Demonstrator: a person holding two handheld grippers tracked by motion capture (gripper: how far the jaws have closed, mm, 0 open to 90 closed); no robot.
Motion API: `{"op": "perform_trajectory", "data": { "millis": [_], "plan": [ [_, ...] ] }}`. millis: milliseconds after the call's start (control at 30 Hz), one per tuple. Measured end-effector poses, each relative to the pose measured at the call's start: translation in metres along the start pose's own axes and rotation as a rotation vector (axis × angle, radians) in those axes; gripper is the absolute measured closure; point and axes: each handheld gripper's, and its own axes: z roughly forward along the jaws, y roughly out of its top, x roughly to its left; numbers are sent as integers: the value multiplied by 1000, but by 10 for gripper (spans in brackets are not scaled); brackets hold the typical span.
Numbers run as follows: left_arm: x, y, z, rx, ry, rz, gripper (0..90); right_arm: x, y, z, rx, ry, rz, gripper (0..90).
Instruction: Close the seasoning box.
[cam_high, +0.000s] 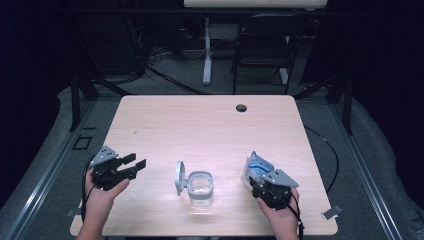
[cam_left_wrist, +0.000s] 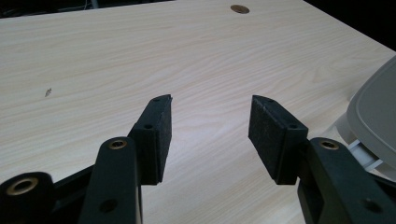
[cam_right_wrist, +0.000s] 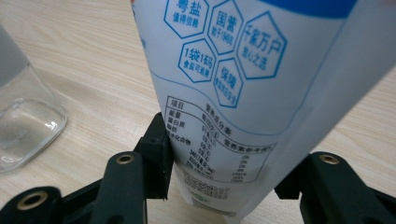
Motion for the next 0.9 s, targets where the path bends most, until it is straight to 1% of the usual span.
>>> {"op": "perform_trajectory", "data": {
  "millis": [167, 267, 467, 567, 600, 733, 833, 900],
  "plan": [
    [0, 0, 1, 3, -1, -2, 497, -5, -3, 0, -19, 34, -9, 475],
    [-1, 0, 1, 2, -2, 2, 496, -7, -4, 0, -24, 53, -27, 461],
    [0, -1, 0, 5, 2, -1, 495, -12, -7, 0, -46, 91, -28, 429],
    [0, -1, 0, 5, 2, -1, 495, -14, -8, 1, -47, 102, -37, 424],
    [0, -1, 1, 5, 2, -3, 496, -15, -9, 2, -57, 104, -39, 422],
    [0, -2, 2, 8, 2, -3, 496, -17, -12, 5, -60, 121, -71, 398],
    [0, -2, 1, 10, 1, -3, 496, -20, -15, 9, -50, 141, -96, 388],
    [1, -2, 2, 9, 3, -3, 496, -21, -17, 11, -46, 156, -94, 386]
  ]
}}
